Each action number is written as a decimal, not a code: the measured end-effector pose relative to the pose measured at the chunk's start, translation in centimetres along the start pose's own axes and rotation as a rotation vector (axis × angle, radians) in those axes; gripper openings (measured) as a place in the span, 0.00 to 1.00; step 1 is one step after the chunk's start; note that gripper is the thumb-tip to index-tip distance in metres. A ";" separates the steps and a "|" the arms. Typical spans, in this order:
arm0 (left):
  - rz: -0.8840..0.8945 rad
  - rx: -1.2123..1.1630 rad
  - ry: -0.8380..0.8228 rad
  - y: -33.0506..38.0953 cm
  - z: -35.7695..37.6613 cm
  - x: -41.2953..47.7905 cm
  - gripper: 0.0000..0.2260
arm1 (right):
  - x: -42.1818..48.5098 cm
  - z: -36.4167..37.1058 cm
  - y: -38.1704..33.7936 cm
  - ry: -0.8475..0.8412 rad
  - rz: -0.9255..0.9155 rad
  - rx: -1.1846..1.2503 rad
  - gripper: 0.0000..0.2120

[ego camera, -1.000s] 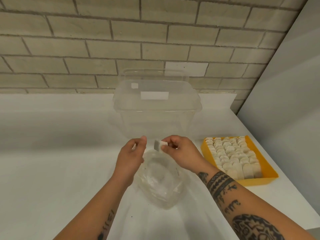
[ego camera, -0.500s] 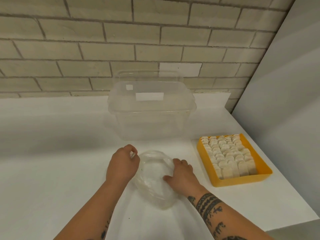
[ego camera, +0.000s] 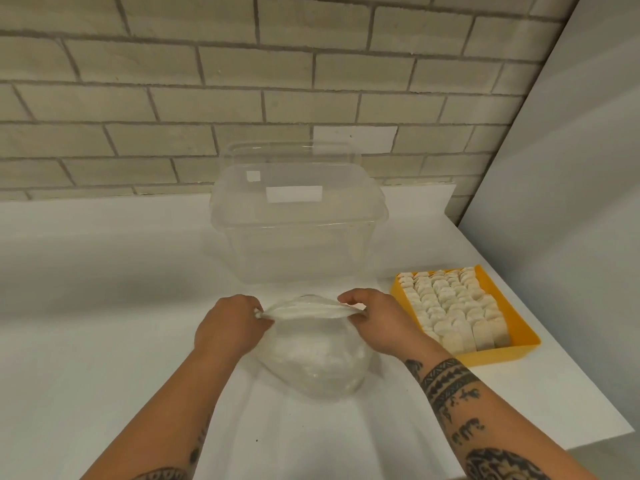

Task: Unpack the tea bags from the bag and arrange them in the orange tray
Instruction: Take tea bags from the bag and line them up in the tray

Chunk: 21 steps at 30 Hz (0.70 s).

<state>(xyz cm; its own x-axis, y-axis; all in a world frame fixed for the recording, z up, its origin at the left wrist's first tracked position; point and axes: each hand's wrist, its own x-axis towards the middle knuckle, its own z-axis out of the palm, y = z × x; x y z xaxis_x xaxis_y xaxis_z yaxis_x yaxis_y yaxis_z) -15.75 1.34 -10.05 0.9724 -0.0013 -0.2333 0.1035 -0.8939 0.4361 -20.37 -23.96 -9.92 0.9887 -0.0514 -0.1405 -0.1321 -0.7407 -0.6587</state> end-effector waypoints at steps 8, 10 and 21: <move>0.204 0.033 -0.218 1.3 0.5 -2.1 0.42 | -2.3 2.6 1.0 -0.482 -0.176 -0.456 0.65; 0.205 0.125 -0.270 1.0 1.8 -2.3 0.45 | -1.9 4.2 1.8 -0.392 -0.216 -0.480 0.55; 0.129 -0.425 -0.190 2.8 3.4 -2.8 0.12 | -2.5 4.1 2.0 -0.308 -0.256 -0.376 0.41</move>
<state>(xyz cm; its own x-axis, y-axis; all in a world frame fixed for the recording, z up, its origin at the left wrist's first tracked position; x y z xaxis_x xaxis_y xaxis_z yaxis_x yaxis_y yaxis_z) -18.92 -2.67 -11.10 0.9316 -0.2172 -0.2914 0.0995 -0.6188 0.7792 -23.38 -22.60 -13.96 0.9123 0.3183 -0.2576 0.1998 -0.8951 -0.3986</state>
